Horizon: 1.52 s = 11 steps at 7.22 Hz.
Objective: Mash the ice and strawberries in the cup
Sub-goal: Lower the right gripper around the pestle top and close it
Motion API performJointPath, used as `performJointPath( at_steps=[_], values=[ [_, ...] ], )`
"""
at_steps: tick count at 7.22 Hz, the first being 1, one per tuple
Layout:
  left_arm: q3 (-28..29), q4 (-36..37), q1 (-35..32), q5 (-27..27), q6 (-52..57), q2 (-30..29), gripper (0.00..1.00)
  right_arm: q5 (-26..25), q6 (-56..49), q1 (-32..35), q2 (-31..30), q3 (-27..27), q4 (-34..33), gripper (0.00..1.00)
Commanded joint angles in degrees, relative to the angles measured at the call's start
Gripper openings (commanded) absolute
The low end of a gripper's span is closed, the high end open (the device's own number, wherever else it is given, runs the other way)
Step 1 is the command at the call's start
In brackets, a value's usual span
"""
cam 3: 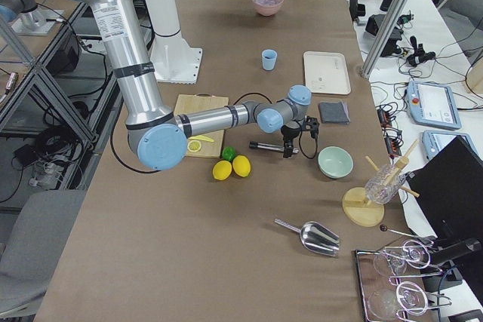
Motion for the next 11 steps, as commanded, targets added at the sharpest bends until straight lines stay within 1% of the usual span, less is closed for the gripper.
performJointPath(
  at_steps=[1, 2, 3, 4, 5, 6, 8, 9, 10, 11],
  values=[
    [0.2, 0.1, 0.0, 0.1, 0.0, -0.7, 0.98, 0.0, 0.1, -0.1, 0.5, -0.7, 0.2, 0.68],
    [0.2, 0.2, 0.1, 0.1, 0.0, -0.8, 0.98, 0.1, 0.1, -0.2, 0.6, -1.1, 0.2, 0.65],
    [0.2, 0.2, 0.1, 0.1, 0.0, -1.1, 0.98, 0.3, 0.1, -0.2, 0.6, -1.2, 0.2, 0.51],
    [0.2, 0.2, 0.0, 0.1, 0.0, -1.1, 0.98, 0.3, 0.1, -0.1, 0.7, -1.2, 0.2, 0.21],
    [0.2, 0.2, 0.0, 0.1, 0.0, -1.1, 0.98, 0.7, 0.0, 0.2, 1.0, -1.1, 0.2, 0.00],
    [0.2, 0.2, 0.0, 0.1, 0.0, -1.2, 0.98, 1.5, 0.0, 0.8, 1.0, -0.9, 1.2, 0.00],
    [0.3, 0.4, 0.1, 0.1, -0.1, -1.5, 0.98, 2.2, -0.1, 1.4, 1.7, -0.6, 1.2, 0.00],
    [0.3, 0.4, 0.1, 0.1, -0.1, -1.4, 0.98, 4.6, -0.3, 2.9, 2.6, -0.5, 1.0, 0.00],
    [0.3, 0.4, 0.1, 0.1, -0.1, -1.3, 0.98, 5.8, -0.4, 5.1, 3.2, -0.1, 0.7, 0.00],
    [0.3, 0.4, 0.1, 0.1, -0.1, -1.1, 0.98, 5.0, -0.4, 5.3, 3.2, 0.1, 0.6, 0.00]
  ],
)
